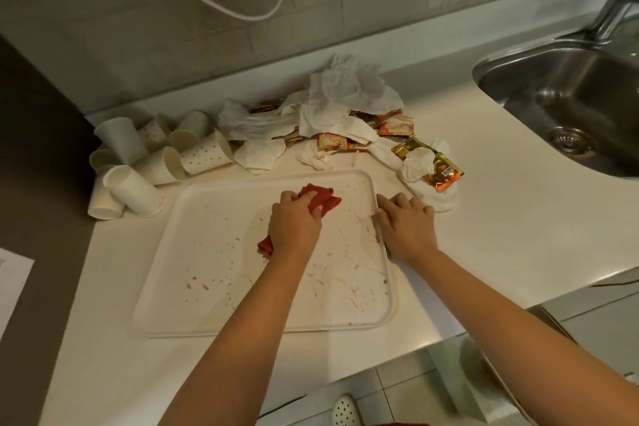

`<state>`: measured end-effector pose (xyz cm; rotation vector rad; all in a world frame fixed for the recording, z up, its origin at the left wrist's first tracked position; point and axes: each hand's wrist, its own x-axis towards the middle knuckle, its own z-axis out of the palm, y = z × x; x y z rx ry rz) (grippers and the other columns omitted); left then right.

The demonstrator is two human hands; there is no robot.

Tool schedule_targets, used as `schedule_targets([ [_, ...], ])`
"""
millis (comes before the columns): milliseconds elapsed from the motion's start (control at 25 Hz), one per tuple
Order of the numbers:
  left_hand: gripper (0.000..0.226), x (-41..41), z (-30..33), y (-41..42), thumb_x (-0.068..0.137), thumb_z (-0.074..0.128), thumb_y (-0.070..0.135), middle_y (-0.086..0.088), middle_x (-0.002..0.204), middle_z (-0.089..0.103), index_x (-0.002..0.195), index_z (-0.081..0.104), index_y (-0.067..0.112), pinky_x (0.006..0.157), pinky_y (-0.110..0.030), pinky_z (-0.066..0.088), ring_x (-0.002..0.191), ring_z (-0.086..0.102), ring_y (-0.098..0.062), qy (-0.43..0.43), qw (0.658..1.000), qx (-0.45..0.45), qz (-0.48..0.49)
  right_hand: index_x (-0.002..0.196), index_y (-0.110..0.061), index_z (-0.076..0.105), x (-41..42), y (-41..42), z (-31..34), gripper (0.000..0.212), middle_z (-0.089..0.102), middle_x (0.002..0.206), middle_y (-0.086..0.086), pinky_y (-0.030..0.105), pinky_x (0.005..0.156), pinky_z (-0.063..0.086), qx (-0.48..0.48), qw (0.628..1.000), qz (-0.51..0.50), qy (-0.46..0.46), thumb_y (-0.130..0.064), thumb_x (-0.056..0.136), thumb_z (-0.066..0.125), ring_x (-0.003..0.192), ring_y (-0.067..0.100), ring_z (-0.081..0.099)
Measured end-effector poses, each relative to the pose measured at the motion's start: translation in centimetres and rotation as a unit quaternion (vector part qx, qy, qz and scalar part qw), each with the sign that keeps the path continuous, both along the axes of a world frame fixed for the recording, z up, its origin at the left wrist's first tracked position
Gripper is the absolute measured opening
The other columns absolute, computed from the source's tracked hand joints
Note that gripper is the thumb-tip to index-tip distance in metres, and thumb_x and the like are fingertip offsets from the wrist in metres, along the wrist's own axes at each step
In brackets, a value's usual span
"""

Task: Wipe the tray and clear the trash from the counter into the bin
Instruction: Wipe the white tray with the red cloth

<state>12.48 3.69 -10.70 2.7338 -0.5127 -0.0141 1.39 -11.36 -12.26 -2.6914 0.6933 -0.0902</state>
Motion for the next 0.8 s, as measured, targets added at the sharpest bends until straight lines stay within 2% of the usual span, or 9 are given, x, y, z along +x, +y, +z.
schedule_targets([
  [80,0.04,0.5,0.2,-1.4,0.094,0.049,0.031,-0.008,0.128,0.047,0.134,0.051,0.024,0.091,-0.037,0.047,0.109,0.053,-0.027,0.028,0.999,-0.007,0.024,0.123,-0.027,0.05,0.0,-0.2,-0.2,0.053,0.05,0.106,0.0,0.037,0.082,0.026,-0.018,1.0,0.011,0.004,-0.042,0.09,0.011,0.102,0.023,0.041],
  [160,0.041,0.6,0.7,-3.3,0.096,0.047,0.031,-0.008,0.129,0.043,0.136,0.047,0.023,0.093,-0.038,0.046,0.111,0.052,-0.028,0.039,0.999,0.014,0.011,0.122,-0.026,0.051,0.1,-0.2,-0.2,0.05,0.051,0.105,0.0,0.037,0.08,0.025,-0.03,0.999,0.009,0.003,-0.041,0.092,0.014,0.1,0.023,0.042],
  [280,0.042,-0.1,0.9,-5.5,0.097,0.043,0.028,-0.008,0.136,0.036,0.139,0.04,0.025,0.09,-0.037,0.044,0.115,0.045,-0.028,-0.001,0.992,0.075,-0.104,0.126,-0.026,0.05,0.2,-0.3,-0.2,0.047,0.051,0.107,0.0,0.036,0.079,0.024,-0.032,0.999,0.002,0.004,-0.038,0.096,0.016,0.1,0.023,0.042],
  [400,0.044,-1.4,0.7,-4.8,0.096,0.045,0.025,-0.005,0.135,0.036,0.139,0.039,0.028,0.088,-0.036,0.045,0.113,0.044,-0.025,-0.011,0.974,0.074,-0.216,0.133,-0.028,0.045,0.3,-0.2,0.0,0.049,0.051,0.11,-0.002,0.036,0.08,0.024,-0.031,0.999,-0.007,0.012,-0.038,0.096,0.015,0.103,0.023,0.042],
  [480,0.041,-1.7,0.1,-2.7,0.095,0.046,0.027,-0.001,0.132,0.039,0.135,0.043,0.035,0.087,-0.037,0.043,0.112,0.045,-0.024,-0.048,0.964,0.076,-0.25,0.142,-0.027,0.035,0.4,-0.1,0.0,0.055,0.051,0.12,-0.002,0.038,0.086,0.027,-0.023,1.0,-0.011,0.019,-0.04,0.094,0.011,0.11,0.024,0.042],
  [560,0.038,-0.6,-0.4,-0.7,0.095,0.046,0.03,0.0,0.131,0.039,0.13,0.045,0.044,0.088,-0.039,0.036,0.112,0.044,-0.024,-0.092,0.969,0.092,-0.211,0.146,-0.026,0.026,0.5,-0.1,0.0,0.057,0.049,0.125,-0.002,0.04,0.09,0.027,-0.018,1.0,-0.004,0.023,-0.04,0.093,0.009,0.113,0.024,0.041],
  [640,0.039,1.0,-0.4,-0.5,0.096,0.044,0.03,-0.001,0.13,0.041,0.131,0.043,0.045,0.088,-0.041,0.035,0.111,0.045,-0.026,-0.083,0.982,0.106,-0.136,0.146,-0.026,0.023,0.5,-0.1,0.0,0.057,0.049,0.125,-0.002,0.039,0.09,0.027,-0.01,1.0,0.008,0.028,-0.041,0.093,0.009,0.113,0.024,0.04],
  [720,0.042,1.6,-0.4,-2.1,0.097,0.041,0.028,-0.005,0.131,0.043,0.137,0.037,0.038,0.09,-0.042,0.036,0.112,0.046,-0.028,-0.058,0.987,0.114,-0.096,0.147,-0.026,0.022,0.4,-0.2,-0.1,0.059,0.049,0.123,-0.002,0.039,0.089,0.026,-0.004,1.0,0.014,0.028,-0.041,0.092,0.008,0.111,0.023,0.04],
  [800,0.044,1.0,-0.3,-4.6,0.097,0.04,0.026,-0.008,0.135,0.043,0.14,0.033,0.029,0.093,-0.041,0.036,0.114,0.047,-0.029,-0.06,0.984,0.115,-0.118,0.148,-0.027,0.021,0.4,-0.5,-0.1,0.051,0.049,0.121,-0.002,0.038,0.088,0.025,-0.003,1.0,0.012,0.025,-0.038,0.098,0.014,0.109,0.023,0.04],
])
